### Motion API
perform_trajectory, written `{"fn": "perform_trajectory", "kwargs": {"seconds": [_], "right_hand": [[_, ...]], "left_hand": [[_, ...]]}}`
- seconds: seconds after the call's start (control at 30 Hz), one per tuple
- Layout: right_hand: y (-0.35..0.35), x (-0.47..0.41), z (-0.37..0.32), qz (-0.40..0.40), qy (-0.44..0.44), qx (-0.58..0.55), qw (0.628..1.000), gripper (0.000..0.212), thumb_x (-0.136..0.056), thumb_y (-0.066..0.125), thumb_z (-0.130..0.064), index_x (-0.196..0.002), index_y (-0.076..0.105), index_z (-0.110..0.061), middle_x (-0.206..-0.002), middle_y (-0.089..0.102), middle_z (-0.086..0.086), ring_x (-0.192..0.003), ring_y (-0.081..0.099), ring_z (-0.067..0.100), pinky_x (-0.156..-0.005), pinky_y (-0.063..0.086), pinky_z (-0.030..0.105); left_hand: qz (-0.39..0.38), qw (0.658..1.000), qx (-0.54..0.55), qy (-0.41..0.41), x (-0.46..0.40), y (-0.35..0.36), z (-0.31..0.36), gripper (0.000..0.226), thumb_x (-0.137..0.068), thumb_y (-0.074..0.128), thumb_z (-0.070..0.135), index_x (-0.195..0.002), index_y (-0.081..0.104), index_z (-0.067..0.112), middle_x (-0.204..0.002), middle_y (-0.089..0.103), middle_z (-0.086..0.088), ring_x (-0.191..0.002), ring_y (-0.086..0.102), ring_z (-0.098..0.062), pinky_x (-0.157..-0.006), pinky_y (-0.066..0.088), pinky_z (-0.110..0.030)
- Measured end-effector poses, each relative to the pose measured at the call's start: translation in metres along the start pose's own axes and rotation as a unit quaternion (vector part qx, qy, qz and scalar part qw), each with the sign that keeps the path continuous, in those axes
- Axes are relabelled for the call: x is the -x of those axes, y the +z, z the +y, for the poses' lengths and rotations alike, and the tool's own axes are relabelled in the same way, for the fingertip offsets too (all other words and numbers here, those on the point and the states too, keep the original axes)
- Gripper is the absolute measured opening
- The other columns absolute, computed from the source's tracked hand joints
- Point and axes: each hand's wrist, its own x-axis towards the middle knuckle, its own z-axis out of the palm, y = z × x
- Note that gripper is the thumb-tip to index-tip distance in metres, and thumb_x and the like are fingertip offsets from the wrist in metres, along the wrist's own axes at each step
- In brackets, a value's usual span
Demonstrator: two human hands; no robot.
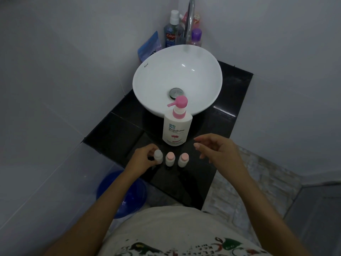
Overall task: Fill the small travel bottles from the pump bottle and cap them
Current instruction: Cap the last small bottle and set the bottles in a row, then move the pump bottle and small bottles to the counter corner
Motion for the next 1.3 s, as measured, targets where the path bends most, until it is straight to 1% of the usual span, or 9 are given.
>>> {"fn": "perform_trajectory", "kwargs": {"seconds": [0.17,0.27,0.4,0.53,0.67,0.8,1.03,1.2,1.3], "right_hand": [[0.0,-0.016,0.01,0.006,-0.004,0.035,0.999,0.012,-0.081,0.07,-0.024,-0.091,0.066,-0.03,-0.075,0.069,-0.008,-0.063,0.064,0.004,-0.05,0.044,0.004],[-0.004,-0.032,0.021,0.026,-0.006,0.065,0.998,0.019,-0.078,0.072,-0.028,-0.097,0.067,-0.028,-0.079,0.068,-0.007,-0.069,0.065,0.006,-0.057,0.049,0.011],[-0.001,-0.062,0.037,0.014,-0.011,0.111,0.994,0.038,-0.075,0.076,-0.025,-0.11,0.063,-0.021,-0.091,0.065,-0.007,-0.081,0.062,0.004,-0.065,0.046,0.007],[0.014,-0.084,0.052,-0.046,-0.011,0.129,0.991,0.051,-0.073,0.078,-0.02,-0.12,0.058,-0.017,-0.105,0.063,-0.002,-0.093,0.061,0.012,-0.078,0.046,0.016],[0.027,-0.094,0.059,-0.066,-0.028,0.119,0.99,0.045,-0.076,0.076,-0.018,-0.117,0.058,-0.019,-0.109,0.066,-0.002,-0.097,0.062,0.011,-0.086,0.052,0.029],[0.032,-0.1,0.058,-0.046,-0.049,0.133,0.989,0.033,-0.08,0.07,-0.015,-0.112,0.062,-0.013,-0.107,0.07,0.004,-0.094,0.065,0.014,-0.085,0.055,0.037],[0.043,-0.108,0.03,-0.086,-0.11,0.157,0.978,0.027,-0.081,0.07,-0.014,-0.107,0.065,-0.01,-0.105,0.071,0.004,-0.096,0.065,0.013,-0.086,0.055,0.034],[0.068,-0.136,-0.02,-0.171,-0.173,0.175,0.954,0.027,-0.08,0.071,-0.015,-0.107,0.067,-0.01,-0.102,0.073,0.003,-0.088,0.066,0.01,-0.08,0.052,0.025],[0.098,-0.16,-0.047,-0.245,-0.2,0.167,0.934,0.023,-0.08,0.07,-0.014,-0.102,0.068,-0.012,-0.101,0.073,0.002,-0.086,0.066,0.008,-0.079,0.053,0.024]], "left_hand": [[-0.018,1.0,-0.012,-0.007,0.0,-0.007,-0.001,0.053,-0.072,0.071,-0.01,-0.119,0.063,0.015,-0.122,0.064,-0.004,-0.113,0.058,-0.015,-0.101,0.046,-0.033],[0.001,0.999,-0.031,-0.007,-0.006,-0.023,0.002,0.061,-0.077,0.063,-0.014,-0.127,0.058,0.02,-0.13,0.06,-0.003,-0.114,0.056,-0.013,-0.098,0.047,-0.029],[0.068,0.998,-0.003,0.016,-0.026,-0.043,0.02,0.055,-0.077,0.071,0.002,-0.123,0.058,0.028,-0.127,0.061,0.004,-0.111,0.057,-0.008,-0.1,0.045,-0.031],[0.052,0.997,0.008,0.053,-0.048,-0.04,0.041,0.062,-0.069,0.081,0.012,-0.125,0.057,0.023,-0.123,0.064,0.004,-0.106,0.06,-0.005,-0.093,0.047,-0.025],[0.032,0.994,0.044,0.095,-0.059,-0.028,0.049,0.053,-0.069,0.08,0.009,-0.118,0.063,0.022,-0.106,0.069,0.012,-0.096,0.064,0.005,-0.082,0.052,-0.019],[0.066,0.991,0.045,0.107,-0.063,-0.023,0.049,0.046,-0.067,0.079,0.004,-0.109,0.069,0.016,-0.099,0.073,0.005,-0.089,0.068,-0.001,-0.079,0.056,-0.023],[0.136,0.983,0.073,0.095,-0.037,-0.047,0.048,0.045,-0.066,0.082,0.009,-0.104,0.067,0.026,-0.089,0.068,0.016,-0.079,0.064,0.014,-0.068,0.05,-0.005],[0.235,0.964,0.097,0.076,-0.007,-0.089,0.042,0.05,-0.061,0.085,0.014,-0.104,0.066,0.03,-0.089,0.07,0.015,-0.079,0.068,0.003,-0.072,0.055,-0.013],[0.304,0.946,0.107,0.038,0.004,-0.113,0.03,0.05,-0.058,0.087,0.014,-0.105,0.071,0.02,-0.093,0.074,0.003,-0.081,0.071,-0.009,-0.075,0.058,-0.027]]}}
